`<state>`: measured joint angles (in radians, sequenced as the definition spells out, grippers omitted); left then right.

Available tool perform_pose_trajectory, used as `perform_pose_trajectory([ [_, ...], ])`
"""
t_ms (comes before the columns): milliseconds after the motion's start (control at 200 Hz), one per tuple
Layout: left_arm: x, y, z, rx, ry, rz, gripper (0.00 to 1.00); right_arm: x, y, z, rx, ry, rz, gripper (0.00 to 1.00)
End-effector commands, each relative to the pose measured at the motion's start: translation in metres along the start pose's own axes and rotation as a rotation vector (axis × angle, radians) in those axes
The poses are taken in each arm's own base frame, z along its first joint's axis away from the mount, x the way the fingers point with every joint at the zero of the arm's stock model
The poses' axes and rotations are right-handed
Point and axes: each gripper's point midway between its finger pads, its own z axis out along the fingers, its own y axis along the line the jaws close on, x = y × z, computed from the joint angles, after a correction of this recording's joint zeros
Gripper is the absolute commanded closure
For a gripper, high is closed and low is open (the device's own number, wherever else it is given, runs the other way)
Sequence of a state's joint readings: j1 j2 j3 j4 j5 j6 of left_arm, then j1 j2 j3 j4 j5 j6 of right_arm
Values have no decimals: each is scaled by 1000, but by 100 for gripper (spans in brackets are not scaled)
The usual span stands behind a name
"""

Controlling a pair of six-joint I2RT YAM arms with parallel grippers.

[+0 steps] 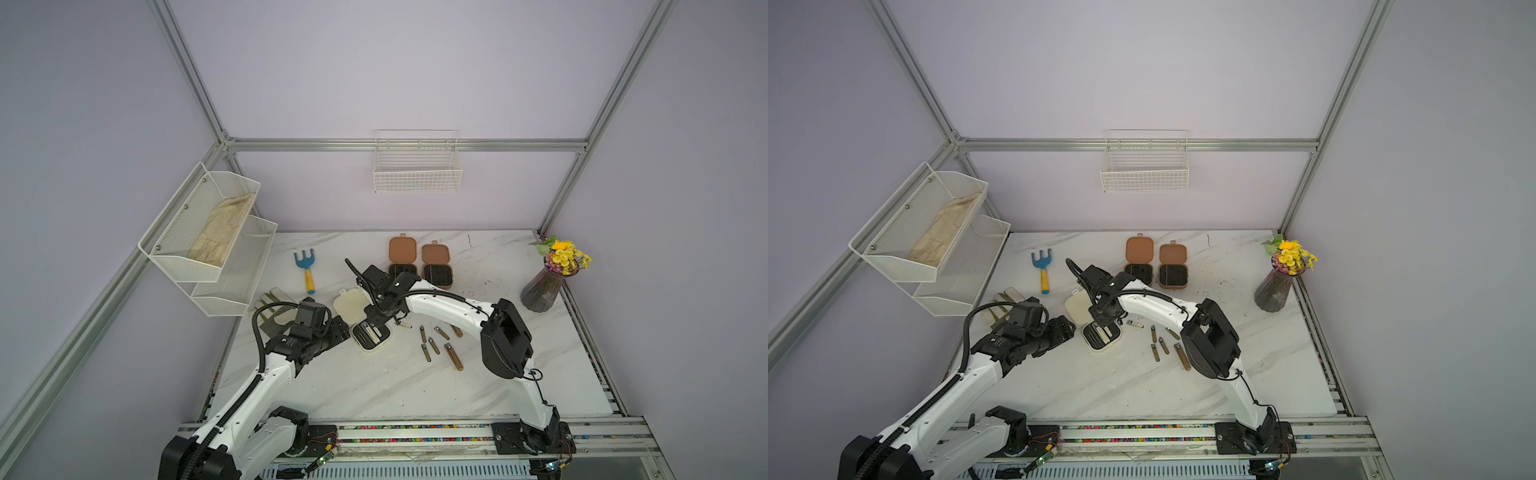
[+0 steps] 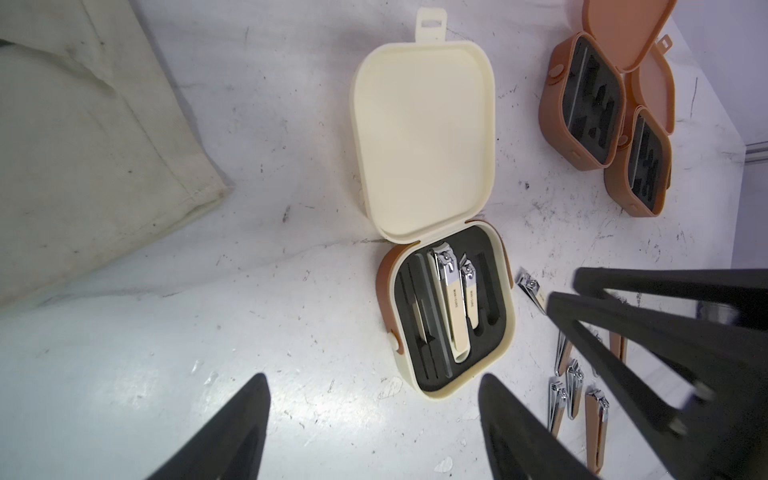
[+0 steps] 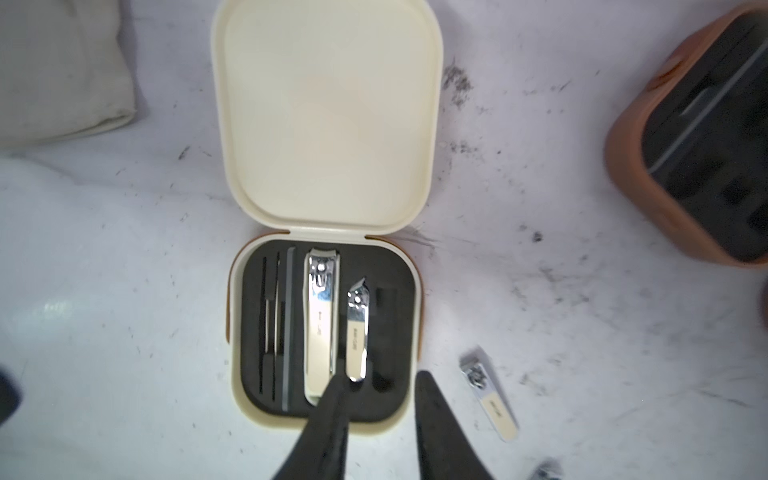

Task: Organize nail clipper sets
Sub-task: Place the nail clipper in the storage box, then pick up the nail clipper from the center of the board.

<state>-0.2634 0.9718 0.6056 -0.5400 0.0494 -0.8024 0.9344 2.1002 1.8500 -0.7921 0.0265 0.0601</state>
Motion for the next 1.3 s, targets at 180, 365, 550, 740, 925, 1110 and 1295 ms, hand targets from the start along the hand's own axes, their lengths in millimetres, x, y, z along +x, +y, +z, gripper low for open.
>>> perform_pose_trajectory([
  [180,9,4,2,9,15,-11,22,66,-44,-1,-55,173,-257,54],
  [365,8,2,1,17,11,-8,22,71,-61,3,-58,178,-359,51],
  [550,9,4,1,14,9,-12,22,79,-59,13,-86,219,-429,49],
  [740,9,4,1,13,9,-13,22,85,-59,32,-97,255,-443,48],
  [925,10,5,1,12,10,-12,22,82,-58,44,-101,245,-446,48],
  [1110,10,6,1,10,10,-14,22,83,-56,53,-114,254,-444,49],
  [1295,11,7,2,7,10,-13,22,87,-55,62,-126,273,-432,51],
])
